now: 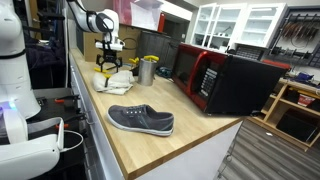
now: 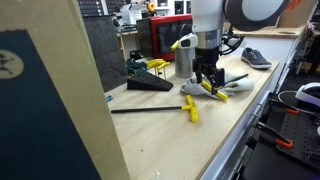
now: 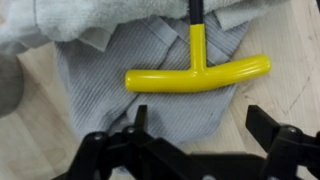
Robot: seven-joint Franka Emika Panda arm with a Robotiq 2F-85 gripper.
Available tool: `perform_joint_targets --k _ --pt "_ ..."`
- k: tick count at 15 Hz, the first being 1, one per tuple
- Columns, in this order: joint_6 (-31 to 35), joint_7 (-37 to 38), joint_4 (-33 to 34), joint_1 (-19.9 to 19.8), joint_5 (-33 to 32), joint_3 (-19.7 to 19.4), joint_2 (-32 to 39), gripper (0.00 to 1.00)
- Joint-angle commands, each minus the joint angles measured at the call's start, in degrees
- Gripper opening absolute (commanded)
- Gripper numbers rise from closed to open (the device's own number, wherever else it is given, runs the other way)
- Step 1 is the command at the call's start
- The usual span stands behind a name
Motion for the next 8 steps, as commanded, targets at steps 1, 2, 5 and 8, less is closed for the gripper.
perform_joint_targets --k 1,2,5,8 --pt "1.89 -9.19 -6.16 -0.32 6.06 -1.63 -5.29 1.00" --pt "1.17 -10.84 -7.48 -0.11 7.94 -2.07 -6.95 1.00" --pt "-0.41 -12.13 -10.04 0.56 10.23 -3.13 -12.36 1.00" --pt "-2.40 -9.09 -12.02 0.69 7.91 -3.64 -17.23 1.00"
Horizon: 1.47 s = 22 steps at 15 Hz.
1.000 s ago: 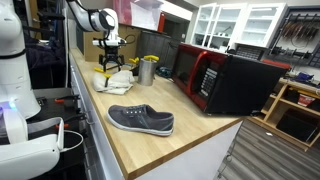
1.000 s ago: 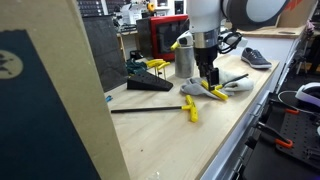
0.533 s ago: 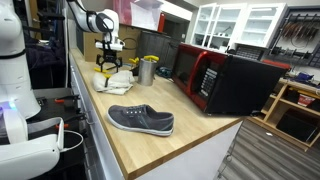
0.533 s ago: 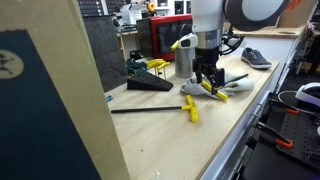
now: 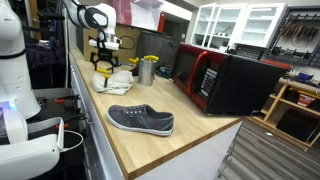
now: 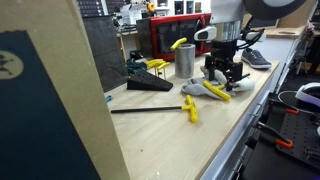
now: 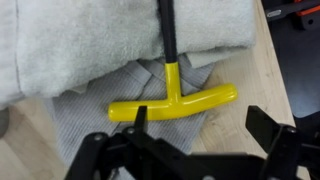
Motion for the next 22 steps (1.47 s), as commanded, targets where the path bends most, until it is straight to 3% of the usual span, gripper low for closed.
perform_joint_targets --k 1,9,22 --pt "-2.88 1.75 -3.18 0.47 -2.17 -0.67 -6.88 1.00" --pt "-5.81 10.63 0.04 -0.91 -12.46 -0.12 -0.30 1.00" --pt "-11.25 22.87 3.97 -0.85 -6.55 -0.33 3.51 1.00"
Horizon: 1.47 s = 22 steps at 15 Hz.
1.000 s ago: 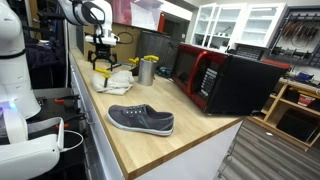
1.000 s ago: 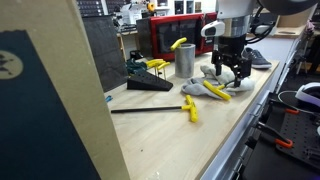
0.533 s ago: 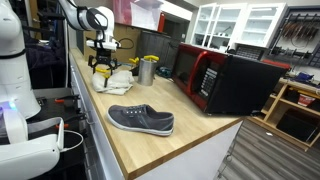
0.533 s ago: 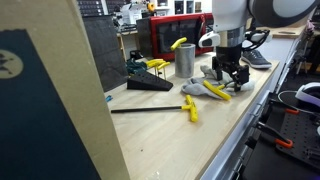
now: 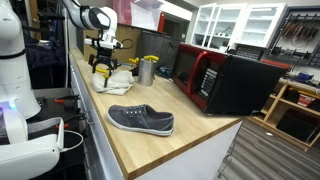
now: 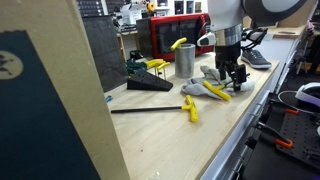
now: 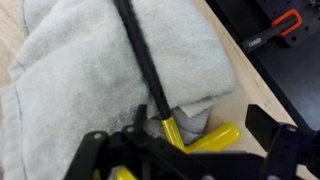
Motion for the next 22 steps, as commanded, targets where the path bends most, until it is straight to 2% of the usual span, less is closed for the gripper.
perform_joint_targets --k 1,4,9,13,14,15,17,20,21,22 --pt "-2.34 6.13 2.61 -0.11 2.77 0.11 2.05 1.00" --pt "-1.95 13.28 3.96 -0.67 5.76 0.10 3.24 1.00" --pt "-1.95 25.70 7.08 -1.67 6.97 0.50 6.87 1.00" --pt "-1.16 30.43 8.69 -1.86 11.65 0.30 10.26 1.00" --pt "-0.95 31.50 9.01 -1.95 12.39 0.30 10.92 0.95" --pt "-0.43 32.39 9.29 -2.11 12.87 0.25 11.50 0.74" --pt "-0.41 34.32 9.47 -2.83 13.02 -0.05 11.26 0.69" --pt "-0.36 36.26 9.27 -3.76 12.20 -0.29 10.19 0.47" --pt "-0.26 36.63 9.25 -3.78 11.91 -0.21 9.87 0.42" --pt "-0.19 36.98 9.11 -3.70 11.42 -0.10 9.65 0.41"
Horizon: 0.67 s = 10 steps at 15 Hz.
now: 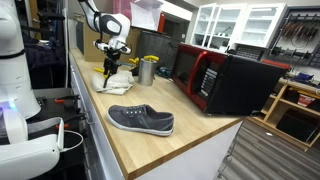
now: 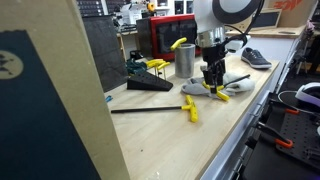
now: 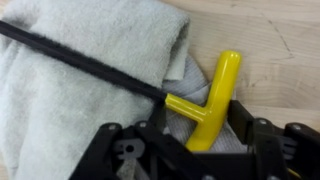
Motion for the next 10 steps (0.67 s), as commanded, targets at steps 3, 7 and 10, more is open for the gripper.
perform_joint_targets --k 3,7,10 --pt "0.33 3.79 0.49 0.37 -1.82 0.86 -0.59 0.23" --pt "-0.24 7.44 0.07 0.95 -6.22 2.01 -1.22 0.40" --pt "-0.67 10.18 -0.04 0.72 -10.06 2.07 -1.52 0.46"
